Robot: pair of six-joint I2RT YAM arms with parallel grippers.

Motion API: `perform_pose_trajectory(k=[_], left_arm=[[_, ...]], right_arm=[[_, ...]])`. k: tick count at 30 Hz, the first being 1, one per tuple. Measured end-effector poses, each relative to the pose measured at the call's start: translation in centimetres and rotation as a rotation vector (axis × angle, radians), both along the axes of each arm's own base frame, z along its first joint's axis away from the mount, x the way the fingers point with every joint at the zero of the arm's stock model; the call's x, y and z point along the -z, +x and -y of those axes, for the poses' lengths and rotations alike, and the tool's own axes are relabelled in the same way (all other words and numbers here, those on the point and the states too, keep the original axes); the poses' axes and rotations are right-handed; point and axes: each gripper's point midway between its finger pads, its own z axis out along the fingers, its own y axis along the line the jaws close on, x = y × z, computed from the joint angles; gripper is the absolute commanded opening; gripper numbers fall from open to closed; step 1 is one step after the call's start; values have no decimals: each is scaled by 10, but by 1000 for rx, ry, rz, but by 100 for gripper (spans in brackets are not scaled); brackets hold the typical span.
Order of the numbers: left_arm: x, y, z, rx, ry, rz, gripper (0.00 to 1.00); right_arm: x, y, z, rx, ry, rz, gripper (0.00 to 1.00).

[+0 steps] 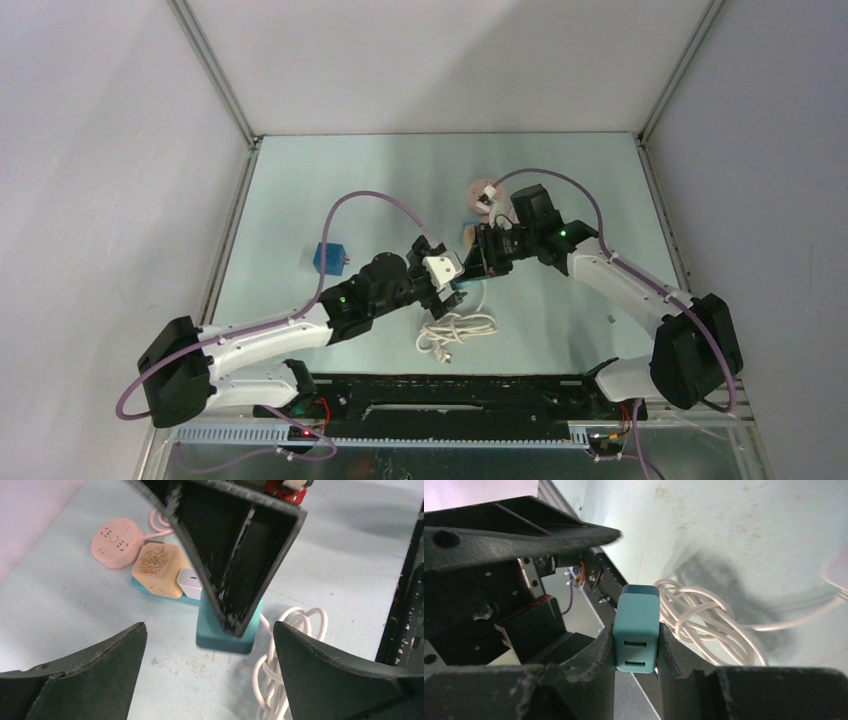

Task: Insert the plug
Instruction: Pick up the plug from the center of the board, then move the socket to the center of the board.

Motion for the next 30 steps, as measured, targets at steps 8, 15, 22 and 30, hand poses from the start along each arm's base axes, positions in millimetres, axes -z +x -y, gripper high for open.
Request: perform_pose_trajectory(k=[8, 15, 22, 30], left_arm=[[4, 7, -8, -97, -20, -65, 100], [16, 35, -35, -391, -35, -219, 100], [22, 69, -60, -573, -84, -408, 100], [8, 63, -74, -577, -165, -478, 100]], right_arm=[[7, 39, 69, 202, -150, 105, 0], [46, 73, 133, 369, -382, 117, 0], [109, 83, 139, 342, -500, -6, 0], [131, 90, 105, 276, -460, -2, 0]])
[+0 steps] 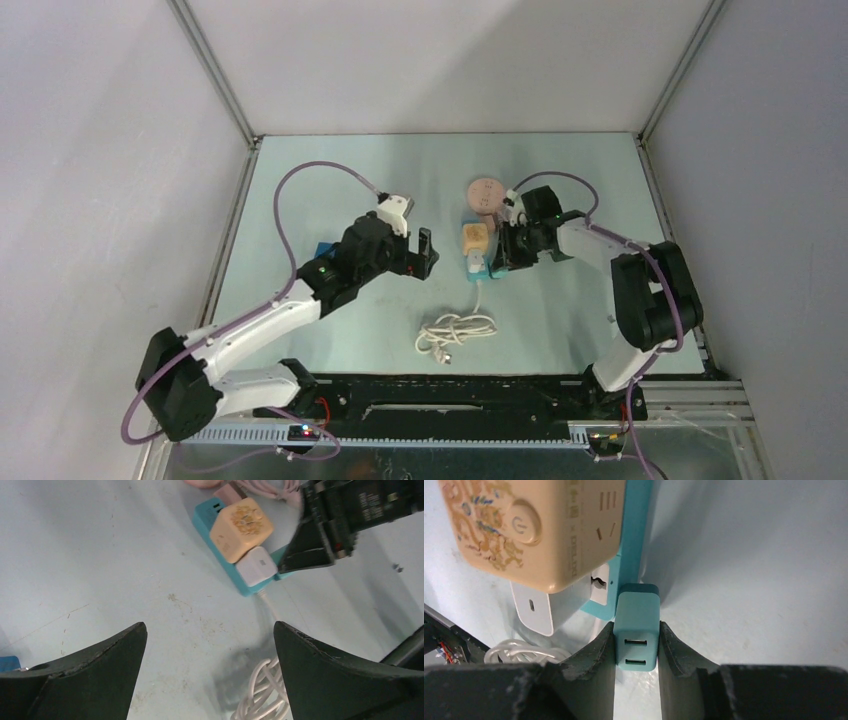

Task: Insert the plug
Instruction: Move the socket to the center of the board.

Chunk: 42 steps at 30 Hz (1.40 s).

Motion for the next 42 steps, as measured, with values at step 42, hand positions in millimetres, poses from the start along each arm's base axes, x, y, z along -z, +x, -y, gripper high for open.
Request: perform_pose_trajectory(k=[42], left_arm=[[119, 132, 13, -126, -642, -577, 92]], right_arm=[[-88, -35, 17, 9, 212, 222, 0]])
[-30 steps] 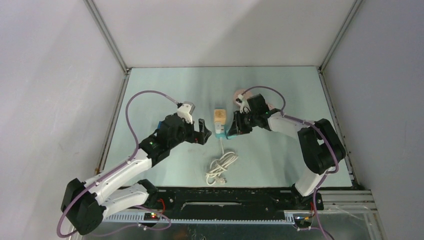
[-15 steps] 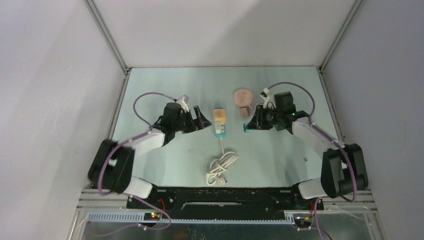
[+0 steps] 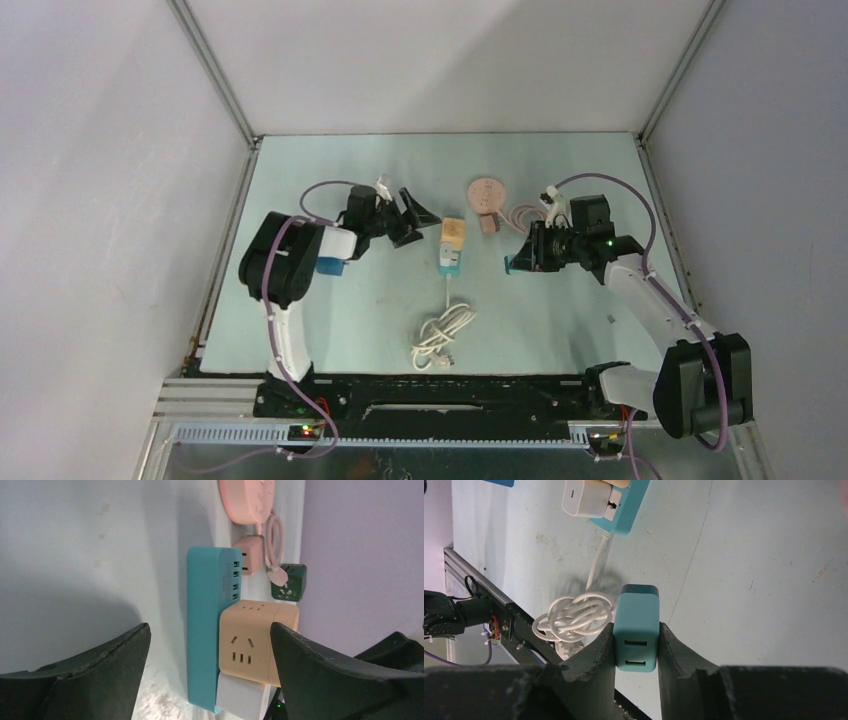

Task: Insert the plug
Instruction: Move the socket to the center of the board.

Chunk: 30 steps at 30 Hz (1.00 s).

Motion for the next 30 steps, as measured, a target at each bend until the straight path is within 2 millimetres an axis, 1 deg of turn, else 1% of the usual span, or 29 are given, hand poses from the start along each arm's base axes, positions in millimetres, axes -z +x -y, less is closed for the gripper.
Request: perform_pose_trajectory(k=[5, 7, 10, 12, 14, 16, 18, 20, 21, 24, 26, 28, 30], left_arm=[[-3, -8, 36, 78, -52, -8, 91], [-7, -13, 55, 117, -83, -8, 90], [-14, -19, 78, 163, -137, 0, 89], [-16, -23, 87, 180, -152, 4, 90], [-16, -26, 89, 187, -147, 8, 91], [-16, -26, 85, 181, -108, 14, 94], [-18, -23, 75, 155, -38, 31, 96], [-30, -21, 62, 124, 48, 70, 98], [-38, -21, 54, 108, 94, 95, 99], [-75, -20, 29, 60, 214, 205, 99], [-95, -23, 17, 43, 264, 262, 98], [-112, -30, 9, 44, 291, 305, 97], [-125, -39, 7, 62, 289, 336, 95]], right_arm=[[0, 1, 3, 7, -3, 2, 0], [0, 2, 4, 9, -3, 3, 0], [0, 2, 4, 10, -3, 3, 0], [1, 2, 5, 10, -5, 1, 0], [1, 1, 6, 11, -6, -4, 0], [2, -1, 6, 10, -9, -9, 0], [1, -3, 7, 8, -11, -8, 0], [-1, -4, 7, 5, -12, -2, 0], [-2, -5, 7, 2, -11, 1, 0], [-4, -6, 6, -6, -2, 2, 0], [-6, -8, 4, -15, 9, 6, 0], [-10, -9, 2, -26, 24, 14, 0], [-15, -11, -1, -45, 47, 25, 0]])
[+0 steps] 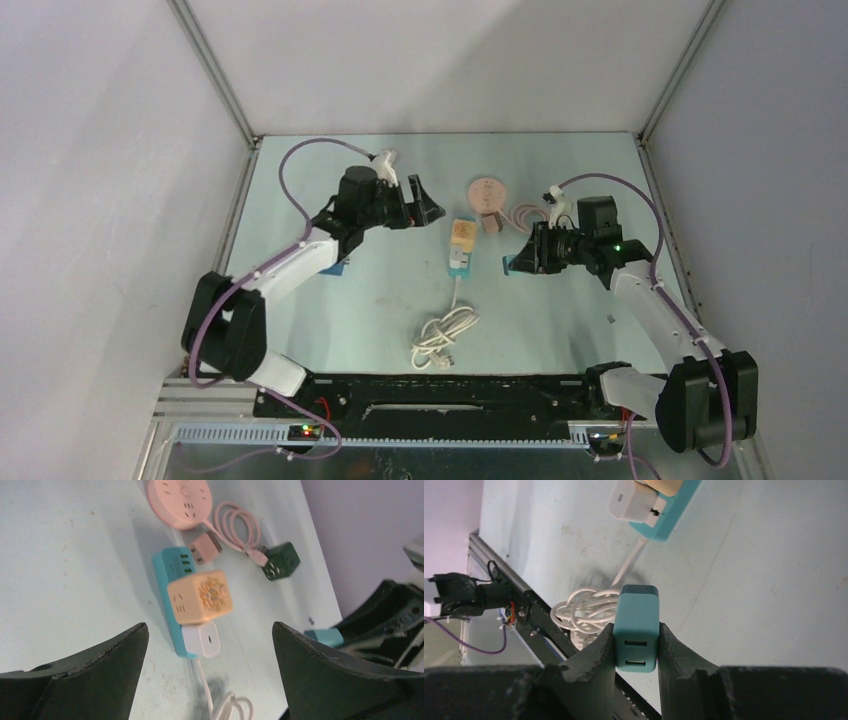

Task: Insert the plug
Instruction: Move the socket to the center of the board.

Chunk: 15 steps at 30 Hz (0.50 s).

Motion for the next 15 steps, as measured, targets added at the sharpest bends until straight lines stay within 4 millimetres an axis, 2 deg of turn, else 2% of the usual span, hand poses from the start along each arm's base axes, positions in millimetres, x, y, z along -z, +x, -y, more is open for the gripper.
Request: perform_pose_trajectory(k=[3, 9, 12, 15], left_arm=[[-5, -25, 2, 73, -21, 11, 95], [3, -98, 19, 287, -50, -1, 93], [-8, -124, 27, 387, -75, 30, 92], [-28, -148, 35, 492, -109, 97, 88]], right_arm=[[-12, -4, -7, -41, 47, 33, 0], [-39, -14, -21, -144, 141, 119, 0], [-51, -22, -28, -206, 175, 168, 0], [-62, -35, -41, -294, 203, 219, 0]])
